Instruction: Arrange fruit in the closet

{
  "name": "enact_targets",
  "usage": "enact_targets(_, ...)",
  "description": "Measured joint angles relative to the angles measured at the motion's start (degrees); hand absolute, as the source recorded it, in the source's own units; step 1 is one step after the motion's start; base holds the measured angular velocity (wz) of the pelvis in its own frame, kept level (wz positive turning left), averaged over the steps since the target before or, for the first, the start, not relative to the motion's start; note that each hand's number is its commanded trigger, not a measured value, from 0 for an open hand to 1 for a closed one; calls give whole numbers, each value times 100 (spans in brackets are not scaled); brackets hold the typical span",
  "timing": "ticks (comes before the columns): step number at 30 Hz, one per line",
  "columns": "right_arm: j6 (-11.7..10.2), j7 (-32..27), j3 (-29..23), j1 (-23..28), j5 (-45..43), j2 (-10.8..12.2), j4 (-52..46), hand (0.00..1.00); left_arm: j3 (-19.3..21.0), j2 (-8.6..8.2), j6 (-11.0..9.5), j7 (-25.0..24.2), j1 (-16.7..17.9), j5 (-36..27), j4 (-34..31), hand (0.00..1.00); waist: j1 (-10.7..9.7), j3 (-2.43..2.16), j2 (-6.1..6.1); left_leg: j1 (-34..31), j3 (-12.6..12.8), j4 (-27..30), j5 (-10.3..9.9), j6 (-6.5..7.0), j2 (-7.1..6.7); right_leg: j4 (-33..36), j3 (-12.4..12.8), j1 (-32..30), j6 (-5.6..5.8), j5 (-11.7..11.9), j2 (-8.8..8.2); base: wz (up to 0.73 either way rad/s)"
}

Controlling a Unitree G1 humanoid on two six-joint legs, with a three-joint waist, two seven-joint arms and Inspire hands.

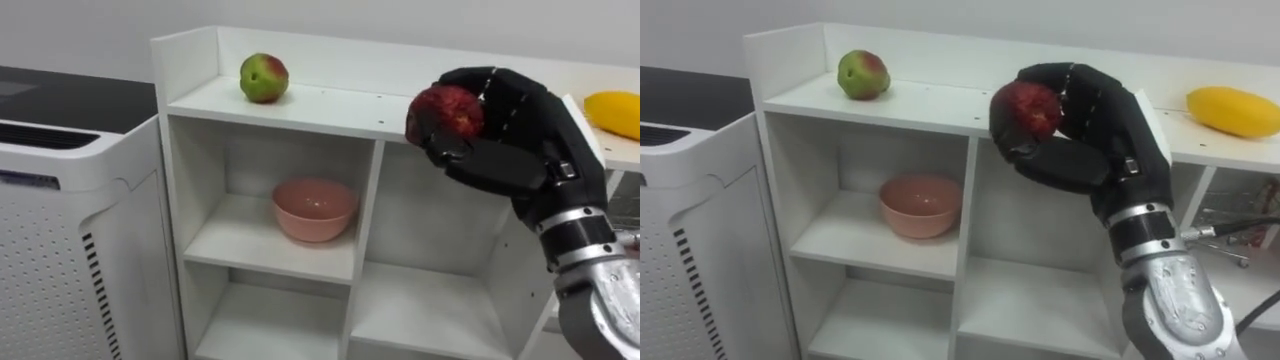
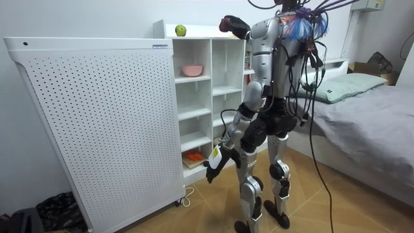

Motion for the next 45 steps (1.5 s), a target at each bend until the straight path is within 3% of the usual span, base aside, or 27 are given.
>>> enact_targets(7,-9,211,45,132,67,20,-233,100,-5,-20,-33,14,-7,-34,39,0,24,23,117,-22,31,10,-1,0,22,9,0,-2,-11,31,13,-2)
enact_targets(10,-141,243,176,525,48,165,-52,100,-145,-24,-48,42,-14,-120,92,0,33,23,148,-13,33,28,-3,-4,37,10,7,1,-13,32,29,0)
enact_targets(12,-110,361,218,934,-8,380,218,100,-298,-57,-58,99,-17,-134,109,0,22,23,168,-112,31,59,-3,-4,39,19,-7,-63,-21,38,25,0)
enact_targets(15,-4,415,286,1369,-13,437,480,100,-474,-56,-81,142,-6,-172,123,0,10,-8,206,-326,50,120,-2,-2,42,137,-10,-316,-27,42,9,-5)
enact_targets(18,3,396,372,1487,105,465,1077,100,-557,-54,-102,190,-43,-350,225,0,-7,28,302,-435,91,182,0,1,53,225,7,-449,-31,43,1,-8)
enact_targets(20,2,376,373,1487,144,483,1400,100,-557,-51,-109,228,-121,-506,281,0,-42,28,319,-598,93,252,0,1,66,341,3,-637,-34,41,-5,-5)
enact_targets(25,-14,407,372,1454,315,527,2269,100,-580,-53,-172,261,-354,-827,588,0,-110,54,297,-1002,94,479,22,17,63,600,-47,-1070,-49,32,-99,1)
enact_targets(29,-15,378,369,1383,519,745,3127,100,-908,-52,-231,366,-577,-1077,727,0,-132,121,269,-1527,91,781,13,56,57,877,-50,-1577,-67,21,-156,1)
enact_targets(32,-24,410,362,1238,1252,898,3756,100,-1078,-53,-253,369,-647,-1195,739,0,-139,179,313,-1926,62,1111,-28,106,56,1190,-107,-1956,-109,-32,-199,5)
enact_targets(35,-8,398,355,887,2130,903,4354,100,-1238,-53,-253,345,-719,-1495,736,0,-110,247,404,-2460,31,1474,-79,146,46,1563,-132,-2466,-142,-117,-272,5)
enact_targets(42,-5,483,343,430,4642,902,5010,100,-1237,-43,-197,350,-602,-2169,717,0,100,251,429,-3375,11,1989,-133,162,-21,2358,-60,-3498,-193,-352,-459,6)
enact_targets(45,-2,575,198,277,5340,887,5341,100,-1283,-44,-138,346,-590,-2481,656,0,247,250,455,-3687,-24,2160,-133,161,-58,2615,-61,-3830,-220,-431,-517,10)
